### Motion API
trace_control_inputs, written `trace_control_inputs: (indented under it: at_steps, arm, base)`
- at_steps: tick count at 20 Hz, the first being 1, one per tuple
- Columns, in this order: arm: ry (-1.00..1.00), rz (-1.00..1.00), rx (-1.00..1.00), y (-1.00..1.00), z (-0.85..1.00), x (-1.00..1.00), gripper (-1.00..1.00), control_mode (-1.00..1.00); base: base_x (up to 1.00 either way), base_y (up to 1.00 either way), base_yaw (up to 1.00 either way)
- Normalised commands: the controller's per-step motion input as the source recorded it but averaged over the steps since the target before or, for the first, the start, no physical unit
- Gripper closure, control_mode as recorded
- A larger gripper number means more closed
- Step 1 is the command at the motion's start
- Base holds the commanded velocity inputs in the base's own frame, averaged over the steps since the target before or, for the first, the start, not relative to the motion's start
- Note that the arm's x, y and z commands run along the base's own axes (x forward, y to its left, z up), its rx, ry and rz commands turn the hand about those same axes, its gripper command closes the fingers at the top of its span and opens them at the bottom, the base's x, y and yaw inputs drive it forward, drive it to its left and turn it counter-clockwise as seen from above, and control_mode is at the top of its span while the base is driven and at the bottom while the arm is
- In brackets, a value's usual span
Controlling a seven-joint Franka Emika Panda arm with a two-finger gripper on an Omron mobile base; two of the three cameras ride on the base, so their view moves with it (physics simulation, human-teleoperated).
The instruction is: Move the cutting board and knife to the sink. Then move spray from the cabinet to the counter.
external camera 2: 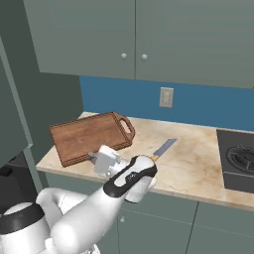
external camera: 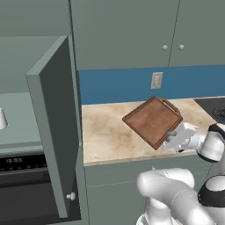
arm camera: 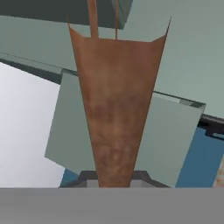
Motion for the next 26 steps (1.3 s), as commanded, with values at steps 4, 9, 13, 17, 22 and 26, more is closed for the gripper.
trace_control_inputs:
  at_steps: [4, 9, 13, 17, 22, 26]
  arm:
    - [-0.16, -0.1, -0.07, 0.0, 0.39, -0.11, 1.0, -1.0]
    - [-0.11, -0.13, -0.02, 0.0, 0.6, -0.13, 1.0, -1.0]
    - [0.0, -0.09, 0.0, -0.01, 0.3, -0.29, 1.0, -1.0]
    - [0.01, -0.06, 0.0, 0.0, 0.1, -0.27, 1.0, -1.0]
    - [0.05, -0.05, 0.0, 0.0, -0.03, -0.31, 1.0, -1.0]
    - [0.0, -0.05, 0.0, 0.0, 0.0, -0.19, 1.0, -1.0]
  base:
    - [0.0, 0.0, 0.0]
    - [0.0, 0.0, 0.0]
    - [0.0, 0.0, 0.0]
    - [0.0, 0.0, 0.0]
    - [0.0, 0.0, 0.0]
    - [0.0, 0.0, 0.0]
